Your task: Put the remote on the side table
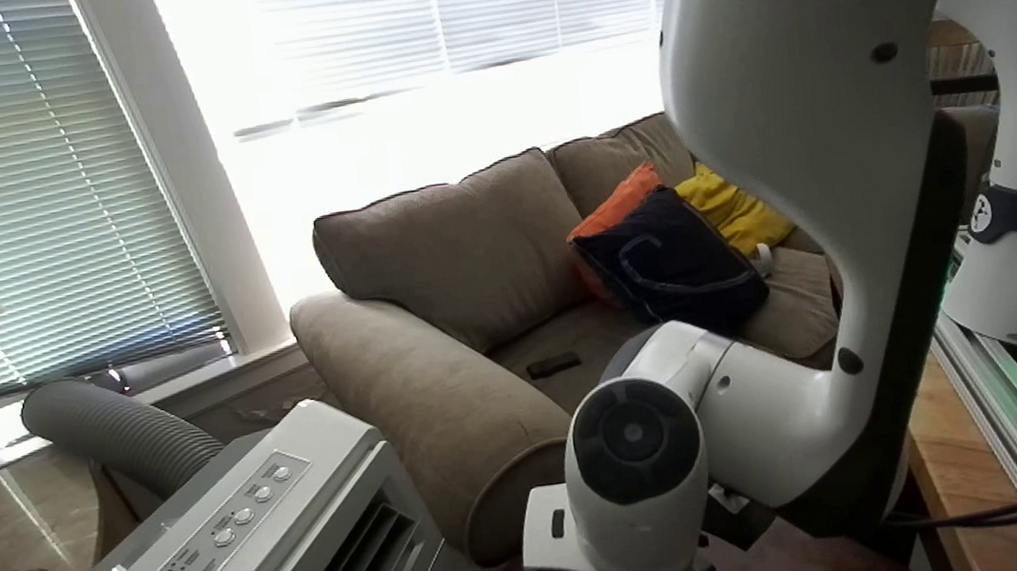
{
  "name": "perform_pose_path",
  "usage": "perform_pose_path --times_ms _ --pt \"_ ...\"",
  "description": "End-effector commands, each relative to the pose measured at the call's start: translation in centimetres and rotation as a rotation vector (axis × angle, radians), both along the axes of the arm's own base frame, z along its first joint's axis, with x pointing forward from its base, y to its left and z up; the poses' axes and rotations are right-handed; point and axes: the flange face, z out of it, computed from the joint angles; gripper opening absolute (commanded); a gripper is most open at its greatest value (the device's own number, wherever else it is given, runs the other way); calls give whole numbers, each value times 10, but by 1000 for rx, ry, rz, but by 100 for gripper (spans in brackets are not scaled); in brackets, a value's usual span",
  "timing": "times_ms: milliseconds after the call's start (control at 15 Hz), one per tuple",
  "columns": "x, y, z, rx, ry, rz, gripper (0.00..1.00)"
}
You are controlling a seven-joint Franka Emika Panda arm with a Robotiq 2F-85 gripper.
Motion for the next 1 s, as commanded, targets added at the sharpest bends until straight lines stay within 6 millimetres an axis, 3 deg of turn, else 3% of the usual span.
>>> perform_pose_path --times_ms 0,200,667,933 --pt "-1 -19 63 123 79 29 100" --pt "8 -45 100 187 104 -35 100" --pt "32 -133 196 306 19 -294 100" --pt "33 -184 231 360 -41 -480 100"
